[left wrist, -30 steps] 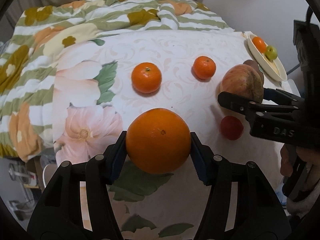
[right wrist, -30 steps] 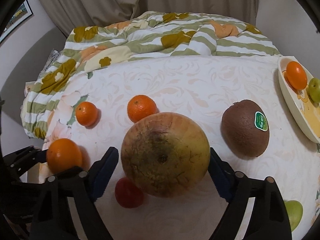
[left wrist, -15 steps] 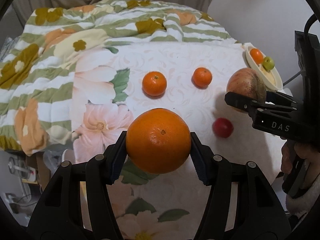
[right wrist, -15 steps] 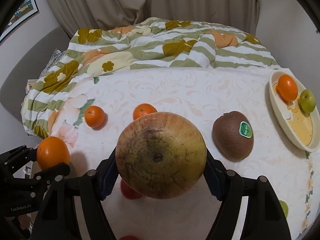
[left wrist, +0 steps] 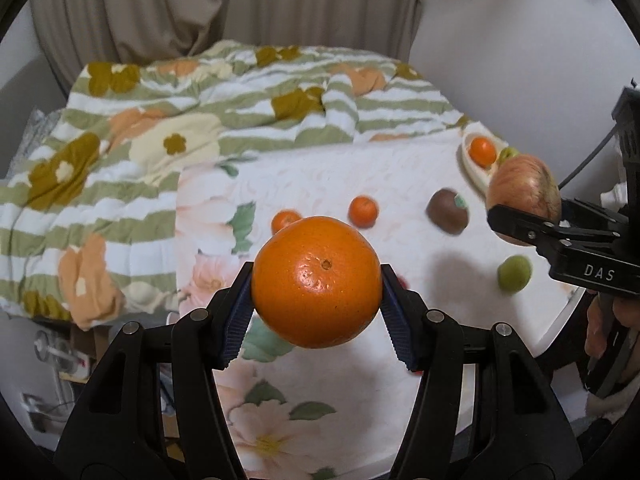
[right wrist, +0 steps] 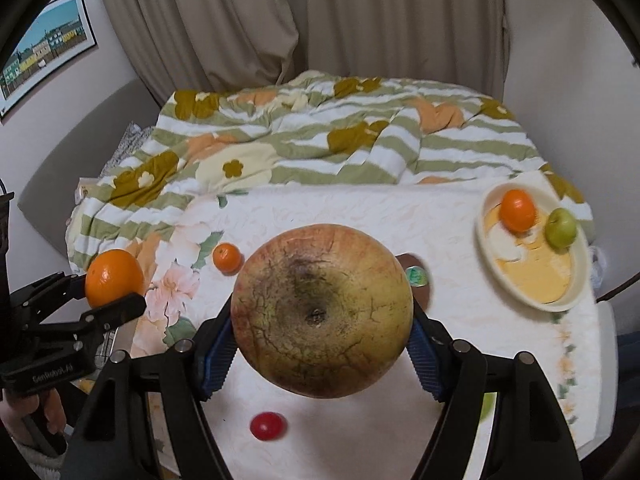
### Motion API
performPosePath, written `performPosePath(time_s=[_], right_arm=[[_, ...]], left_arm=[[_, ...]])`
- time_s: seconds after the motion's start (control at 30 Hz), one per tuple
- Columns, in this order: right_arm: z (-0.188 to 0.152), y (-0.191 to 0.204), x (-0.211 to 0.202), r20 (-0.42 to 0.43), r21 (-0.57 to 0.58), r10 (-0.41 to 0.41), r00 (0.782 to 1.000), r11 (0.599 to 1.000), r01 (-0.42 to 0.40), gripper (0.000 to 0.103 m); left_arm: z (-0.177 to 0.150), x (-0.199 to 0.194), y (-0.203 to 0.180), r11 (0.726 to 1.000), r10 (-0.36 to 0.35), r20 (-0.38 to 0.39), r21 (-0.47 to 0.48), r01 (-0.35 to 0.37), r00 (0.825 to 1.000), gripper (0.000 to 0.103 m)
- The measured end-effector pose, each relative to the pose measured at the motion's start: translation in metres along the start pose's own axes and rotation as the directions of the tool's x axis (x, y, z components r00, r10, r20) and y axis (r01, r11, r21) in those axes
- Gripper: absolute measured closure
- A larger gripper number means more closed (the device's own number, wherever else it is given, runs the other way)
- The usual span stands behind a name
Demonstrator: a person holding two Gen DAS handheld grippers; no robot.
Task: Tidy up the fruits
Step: 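Carry the orange into the bowl and open the left tool while the right tool carries the russet apple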
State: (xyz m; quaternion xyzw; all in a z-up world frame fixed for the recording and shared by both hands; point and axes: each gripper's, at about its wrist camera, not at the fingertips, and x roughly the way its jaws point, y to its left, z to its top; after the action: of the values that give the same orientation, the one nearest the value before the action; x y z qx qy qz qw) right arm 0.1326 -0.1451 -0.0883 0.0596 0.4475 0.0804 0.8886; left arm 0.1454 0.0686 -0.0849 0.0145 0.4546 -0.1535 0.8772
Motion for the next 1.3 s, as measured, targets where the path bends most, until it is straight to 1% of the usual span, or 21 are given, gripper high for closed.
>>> performPosePath(time_s=[0.13,0.27,0.33,0.53,0.67,0.8,0.93,1.1,1.3], right_arm=[[0.002,-0.028,-0.026,0.032,0.003,-0.004,0.999,1.000,0.004,0.032],[0.003,-0.061,-0.044,0.054,-0.018,-0.005,0.999,1.000,0.006,0.032],[0.004,-0.083,-0.052,0.056,-0.027,0.003,0.998,1.000,-0.002,0.032],[0.009,-0.145,-0.066,0.065,-0.048,0.019,0.998,0.999,-0.015,0.032],[0.014,-0.185,-0.069,0.065,-0.070,0.030,0.997,0.997,-0.026,0.032],[0.021,-0.221,-0.068,0.052,-0.097,0.043,0.998,0.995,-0.038,0.032],[0.026,-0.250,-0.066,0.042,-0.108,0.044,0.998,0.993,-0.039,0.032],[0.031,-0.281,-0.054,0.013,-0.076,0.039,0.999,0.996,-0.038,0.032],[0.031,-0.305,-0.039,-0.007,-0.025,0.023,1.000,0.999,-0.024,0.032]], left_arm=[[0.010,-0.015,-0.024,1.000,-0.008,0.044,-0.012,0.009,0.999,0.037],[0.020,-0.022,-0.058,0.999,0.022,0.085,-0.029,-0.019,0.996,0.037],[0.024,-0.023,-0.073,0.999,0.020,0.097,-0.051,-0.015,0.995,0.037],[0.042,-0.015,-0.134,0.996,0.039,0.134,-0.079,-0.029,0.990,0.037],[0.053,-0.001,-0.174,0.995,0.044,0.142,-0.099,-0.030,0.989,0.037],[0.065,0.019,-0.208,0.992,0.037,0.133,-0.122,-0.021,0.990,0.037],[0.075,0.044,-0.237,0.993,0.024,0.108,-0.119,-0.011,0.994,0.037],[0.091,0.082,-0.265,0.996,0.005,0.052,-0.084,-0.001,0.999,0.037],[0.107,0.136,-0.287,0.998,-0.047,-0.022,-0.032,0.046,0.999,0.037]])
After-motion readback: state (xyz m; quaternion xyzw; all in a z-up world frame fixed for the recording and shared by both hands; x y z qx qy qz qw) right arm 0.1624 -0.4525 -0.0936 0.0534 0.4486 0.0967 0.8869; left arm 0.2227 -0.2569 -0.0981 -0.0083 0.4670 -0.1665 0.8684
